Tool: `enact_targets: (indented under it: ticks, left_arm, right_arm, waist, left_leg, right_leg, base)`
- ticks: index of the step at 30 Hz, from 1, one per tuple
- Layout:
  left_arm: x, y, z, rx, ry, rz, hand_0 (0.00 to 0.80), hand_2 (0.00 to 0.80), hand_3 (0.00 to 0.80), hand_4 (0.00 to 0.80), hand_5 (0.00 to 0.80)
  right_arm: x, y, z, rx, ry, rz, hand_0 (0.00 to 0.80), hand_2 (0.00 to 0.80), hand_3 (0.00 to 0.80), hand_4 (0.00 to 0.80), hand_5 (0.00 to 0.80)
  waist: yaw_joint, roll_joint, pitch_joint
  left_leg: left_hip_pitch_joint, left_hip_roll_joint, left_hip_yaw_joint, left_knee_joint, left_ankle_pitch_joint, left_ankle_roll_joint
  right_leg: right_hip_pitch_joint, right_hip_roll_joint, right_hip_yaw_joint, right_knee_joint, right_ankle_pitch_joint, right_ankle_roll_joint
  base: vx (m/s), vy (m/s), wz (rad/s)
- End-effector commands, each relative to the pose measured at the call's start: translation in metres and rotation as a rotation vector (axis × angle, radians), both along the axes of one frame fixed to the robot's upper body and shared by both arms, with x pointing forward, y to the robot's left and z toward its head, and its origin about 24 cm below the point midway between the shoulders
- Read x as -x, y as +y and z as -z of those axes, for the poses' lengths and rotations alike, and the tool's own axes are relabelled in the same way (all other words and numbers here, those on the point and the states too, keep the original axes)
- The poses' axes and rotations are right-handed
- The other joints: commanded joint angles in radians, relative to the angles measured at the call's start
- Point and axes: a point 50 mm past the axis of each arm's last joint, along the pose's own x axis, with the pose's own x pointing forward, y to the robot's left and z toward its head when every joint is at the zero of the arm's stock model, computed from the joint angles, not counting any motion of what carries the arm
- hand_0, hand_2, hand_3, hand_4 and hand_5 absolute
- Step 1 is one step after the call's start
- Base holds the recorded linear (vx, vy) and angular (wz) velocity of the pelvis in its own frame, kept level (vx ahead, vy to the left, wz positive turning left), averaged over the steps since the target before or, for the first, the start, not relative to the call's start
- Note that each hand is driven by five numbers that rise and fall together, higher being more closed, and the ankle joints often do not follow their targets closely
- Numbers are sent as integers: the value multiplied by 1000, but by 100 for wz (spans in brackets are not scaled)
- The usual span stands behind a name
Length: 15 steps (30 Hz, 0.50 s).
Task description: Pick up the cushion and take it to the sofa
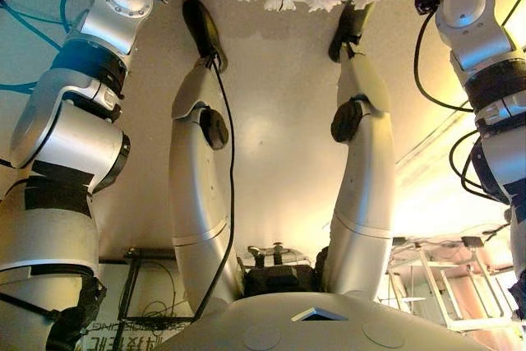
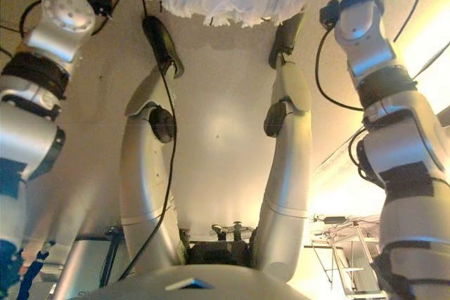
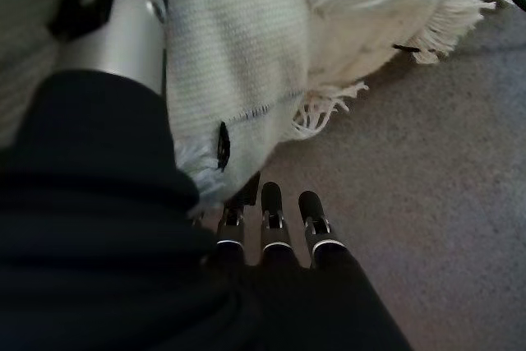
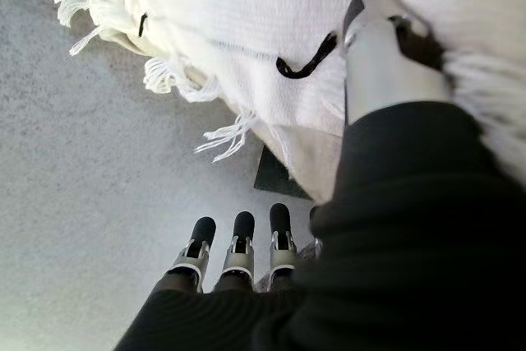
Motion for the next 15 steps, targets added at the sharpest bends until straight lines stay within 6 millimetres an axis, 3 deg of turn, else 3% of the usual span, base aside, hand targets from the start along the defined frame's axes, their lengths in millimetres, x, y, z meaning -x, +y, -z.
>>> enact_targets:
  ticks: [1,3,5,6,7,9,15]
  left_arm:
    - [9,-59,-37,30,-76,339,0,0,0,0,0]
    - [7,-73,-27,62,62,511,0,0,0,0,0]
    - [7,-85,-17,70,151,636,800,800,800,800,800]
    - [8,-91,-10,95,219,748,800,800,800,800,800]
    - [11,-98,-6,107,256,842,800,800,800,800,800]
    - [16,-106,0,117,303,960,800,800,800,800,800]
    - [28,-124,18,328,360,1246,800,800,800,800,800]
  right_arm:
    - [9,57,-38,81,-61,-304,0,0,0,0,0]
    - [11,72,-36,106,22,-454,0,0,0,0,0]
    - [15,87,-34,84,95,-594,0,0,0,0,0]
    - [18,94,-32,58,156,-707,311,311,311,311,311]
    - [21,101,-28,27,232,-838,565,565,565,565,565]
    - [27,111,-23,32,307,-996,800,800,800,800,800]
    - [37,122,-16,13,352,-1160,800,800,800,800,800]
  waist:
    - [-37,96,-6]
    - [-38,99,-6]
    - [-38,100,-6]
    - [-39,99,-6]
    - [-38,99,-6]
    - [-36,99,-6]
    - [-25,106,-6]
  left_leg:
    - [11,-18,-26,-80,-11,-24]
    - [20,-21,-25,-99,-3,-27]
    - [17,-24,-23,-100,3,-30]
    - [16,-24,-23,-99,5,-31]
    - [15,-25,-25,-96,5,-33]
    - [15,-25,-27,-93,5,-35]
    - [19,-38,-51,-90,13,-41]
  right_leg:
    - [36,47,48,-45,-28,43]
    - [42,48,47,-64,-21,46]
    - [40,49,46,-66,-16,47]
    - [40,50,47,-68,-14,48]
    - [41,49,46,-69,-13,48]
    - [44,47,45,-71,-14,49]
    - [55,43,47,-80,-6,52]
  base:
    - [16,-27,6]
    - [13,-16,10]
    - [1,-15,11]
    - [-5,-35,6]
    - [-6,-45,3]
    - [-15,-46,1]
    - [-21,-57,1]
